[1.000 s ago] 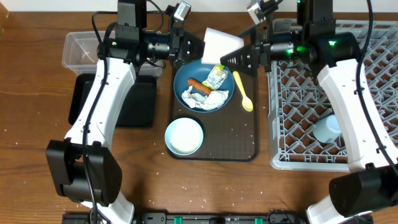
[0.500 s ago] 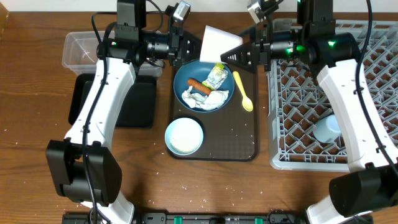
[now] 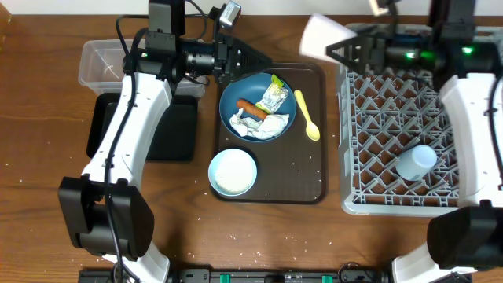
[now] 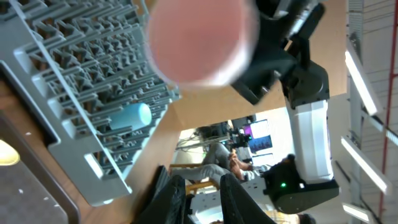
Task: Sort waste into correct bins and load items into the dishwasher rack
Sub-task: 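Carry the pink cup with the right gripper and set it in the rack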
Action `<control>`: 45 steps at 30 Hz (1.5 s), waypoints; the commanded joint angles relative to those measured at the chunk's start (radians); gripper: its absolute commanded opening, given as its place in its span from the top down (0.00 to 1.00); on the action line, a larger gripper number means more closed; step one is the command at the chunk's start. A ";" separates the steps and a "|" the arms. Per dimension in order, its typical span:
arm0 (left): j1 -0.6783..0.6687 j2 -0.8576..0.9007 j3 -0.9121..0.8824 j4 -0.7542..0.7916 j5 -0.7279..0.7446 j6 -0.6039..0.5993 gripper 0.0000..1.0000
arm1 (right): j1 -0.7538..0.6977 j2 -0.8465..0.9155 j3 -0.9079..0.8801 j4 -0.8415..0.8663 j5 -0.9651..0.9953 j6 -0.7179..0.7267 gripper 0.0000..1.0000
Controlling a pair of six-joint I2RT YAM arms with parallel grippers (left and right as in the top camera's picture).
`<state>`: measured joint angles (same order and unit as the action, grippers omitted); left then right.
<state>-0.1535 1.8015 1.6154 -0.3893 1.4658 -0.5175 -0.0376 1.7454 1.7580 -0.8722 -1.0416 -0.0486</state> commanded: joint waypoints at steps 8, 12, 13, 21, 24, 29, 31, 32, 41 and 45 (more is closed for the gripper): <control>-0.002 0.003 0.005 -0.190 -0.518 0.179 0.77 | -0.116 -0.129 -0.004 -0.327 0.634 0.115 0.35; -0.032 0.003 0.005 -0.352 -0.914 0.193 0.77 | -0.121 -0.198 -0.004 -0.420 0.849 0.183 0.34; -0.041 0.003 0.005 -0.372 -0.966 0.198 0.77 | -0.121 -0.209 -0.004 -0.435 0.897 0.198 0.35; -0.139 0.003 0.005 -0.465 -1.237 0.231 0.73 | -0.135 -0.217 -0.005 -0.521 1.147 0.311 0.34; -0.165 0.003 0.005 -0.479 -1.288 0.234 0.72 | -0.178 -0.213 -0.005 -0.521 1.146 0.316 0.35; -0.189 0.004 0.003 -0.492 -1.304 0.245 0.71 | -0.299 -0.192 -0.005 -0.553 1.132 0.325 0.39; -0.192 0.004 0.000 -0.492 -1.304 0.245 0.65 | -0.355 -0.170 -0.005 -0.573 1.100 0.324 0.39; -0.191 0.004 -0.002 -0.491 -1.304 0.245 0.63 | -0.377 -0.158 -0.005 -0.584 1.088 0.321 0.40; -0.191 0.008 -0.008 -0.489 -1.303 0.245 0.62 | -0.459 -0.019 -0.005 -0.732 1.057 0.295 0.38; -0.191 0.008 -0.008 -0.489 -1.303 0.245 0.62 | -0.471 -0.003 -0.005 -0.713 1.120 0.323 0.37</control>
<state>-0.3435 1.8015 1.6142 -0.8757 0.1764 -0.2867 -0.4927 1.7412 1.7473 -1.5959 0.0326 0.2543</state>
